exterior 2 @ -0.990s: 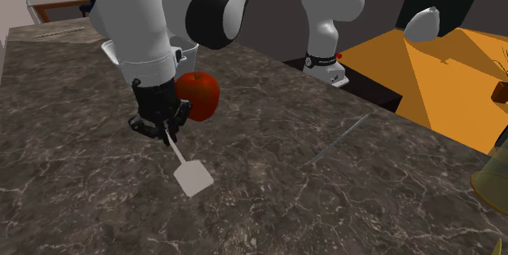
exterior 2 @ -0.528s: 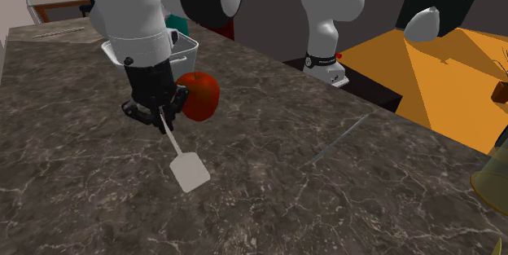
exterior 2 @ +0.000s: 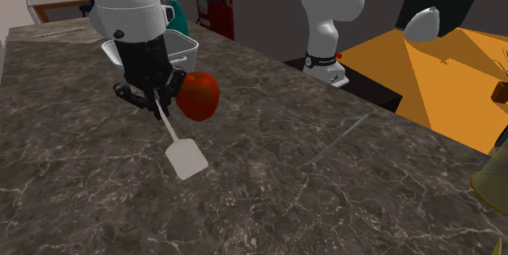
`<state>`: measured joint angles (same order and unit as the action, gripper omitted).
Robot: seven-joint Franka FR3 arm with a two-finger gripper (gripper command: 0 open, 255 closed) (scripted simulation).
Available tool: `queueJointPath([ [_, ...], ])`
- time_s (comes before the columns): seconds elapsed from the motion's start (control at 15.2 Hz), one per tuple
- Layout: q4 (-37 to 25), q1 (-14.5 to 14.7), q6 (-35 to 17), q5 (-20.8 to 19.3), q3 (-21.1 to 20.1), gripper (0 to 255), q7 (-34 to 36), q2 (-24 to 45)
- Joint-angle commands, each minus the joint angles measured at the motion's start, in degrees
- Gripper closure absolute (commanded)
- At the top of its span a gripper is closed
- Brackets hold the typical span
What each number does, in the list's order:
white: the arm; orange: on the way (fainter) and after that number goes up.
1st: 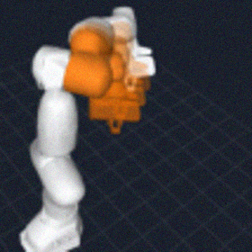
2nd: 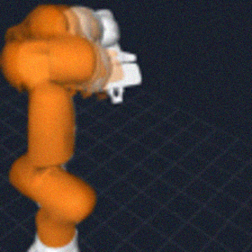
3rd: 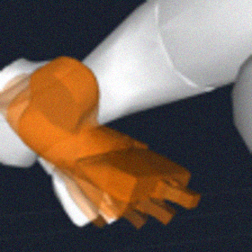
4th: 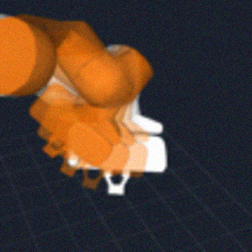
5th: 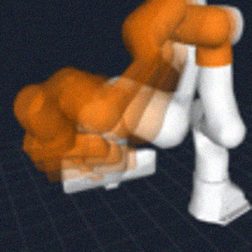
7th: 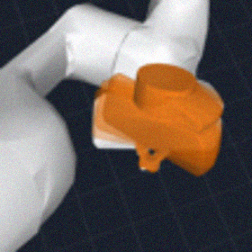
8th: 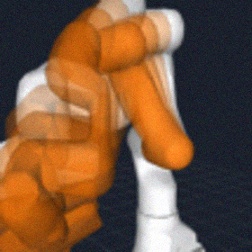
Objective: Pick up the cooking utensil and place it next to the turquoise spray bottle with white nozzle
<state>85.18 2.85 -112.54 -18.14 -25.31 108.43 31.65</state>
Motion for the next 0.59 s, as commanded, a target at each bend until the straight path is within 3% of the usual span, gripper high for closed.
queueJointPath([
  [0.0, -0.8, -0.1, 1.3, 0.3, -0.2, 255, -0.3, -0.5],
  [0.53, -4.9, 0.1, 6.6, 1.2, -0.7, 255, -1.3, -2.0],
])
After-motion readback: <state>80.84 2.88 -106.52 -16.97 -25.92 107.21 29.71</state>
